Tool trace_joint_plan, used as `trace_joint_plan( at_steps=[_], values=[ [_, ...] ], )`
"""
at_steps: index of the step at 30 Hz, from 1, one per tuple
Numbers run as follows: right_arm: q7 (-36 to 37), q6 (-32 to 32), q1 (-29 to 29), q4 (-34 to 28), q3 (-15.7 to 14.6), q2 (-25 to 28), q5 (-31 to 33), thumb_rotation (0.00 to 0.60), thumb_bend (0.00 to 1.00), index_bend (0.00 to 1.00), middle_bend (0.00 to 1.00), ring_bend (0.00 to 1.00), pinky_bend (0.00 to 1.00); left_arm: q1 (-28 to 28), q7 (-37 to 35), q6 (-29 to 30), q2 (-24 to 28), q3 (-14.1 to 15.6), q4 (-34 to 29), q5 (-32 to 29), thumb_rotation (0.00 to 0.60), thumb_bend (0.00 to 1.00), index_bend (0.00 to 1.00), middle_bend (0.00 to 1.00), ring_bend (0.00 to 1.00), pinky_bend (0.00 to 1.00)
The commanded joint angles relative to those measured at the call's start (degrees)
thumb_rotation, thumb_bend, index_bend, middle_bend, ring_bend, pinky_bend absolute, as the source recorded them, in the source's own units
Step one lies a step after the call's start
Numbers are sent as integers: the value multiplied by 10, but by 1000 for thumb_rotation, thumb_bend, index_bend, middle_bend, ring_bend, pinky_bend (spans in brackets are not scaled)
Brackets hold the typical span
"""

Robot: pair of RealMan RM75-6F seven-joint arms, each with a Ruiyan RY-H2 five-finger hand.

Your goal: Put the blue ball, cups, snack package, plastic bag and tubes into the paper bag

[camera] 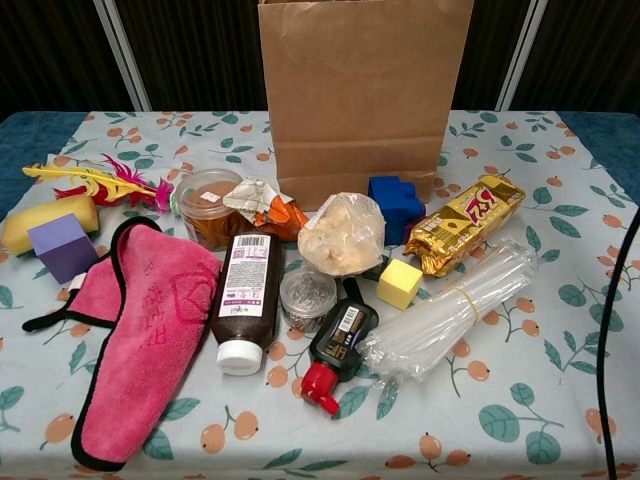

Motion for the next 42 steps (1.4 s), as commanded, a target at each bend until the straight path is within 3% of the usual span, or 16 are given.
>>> trace_joint_plan(
  at_steps=[1,6,11,16,22,26,30,36,42],
  values=[
    [16,-30,18,29,-9,-28,25,600,116,398,333,253,370,-1,-3,-3,0,-3,3,-2,600,173,336,360,284,340],
    [49,-60,18,35,-7,-27,25,600,16,249,215,107,237,0,-9,-8,-2,-5,12,-5,600,173,336,360,284,340],
    [70,-62,10,28,-4,-12,6,600,0,160,160,49,184,1,-13,-10,-4,-6,13,-3,600,174,336,360,284,340],
    [70,-47,-8,-9,-6,20,-14,600,0,142,154,40,174,1,-12,-10,-5,-7,10,-1,600,173,336,360,284,340],
    [79,17,-76,-77,-22,103,-112,600,0,141,190,71,174,2,-11,-12,-5,-5,4,3,600,174,336,360,284,340],
    [122,10,-152,-99,-82,186,-199,600,0,179,215,97,174,1,-11,-14,-11,-5,4,3,600,174,336,360,284,341],
    [194,-9,-220,-52,-169,235,-303,600,0,193,214,97,174,3,-10,-16,-18,-2,7,3,600,174,336,360,284,342],
    [259,-68,-246,89,-266,209,-407,600,0,196,214,97,174,4,-8,-19,-28,1,16,2,600,173,336,360,284,342],
    [217,-117,-201,257,-298,142,-507,600,0,210,226,98,174,6,-18,-20,-28,7,19,13,600,173,336,360,284,340]
  ],
)
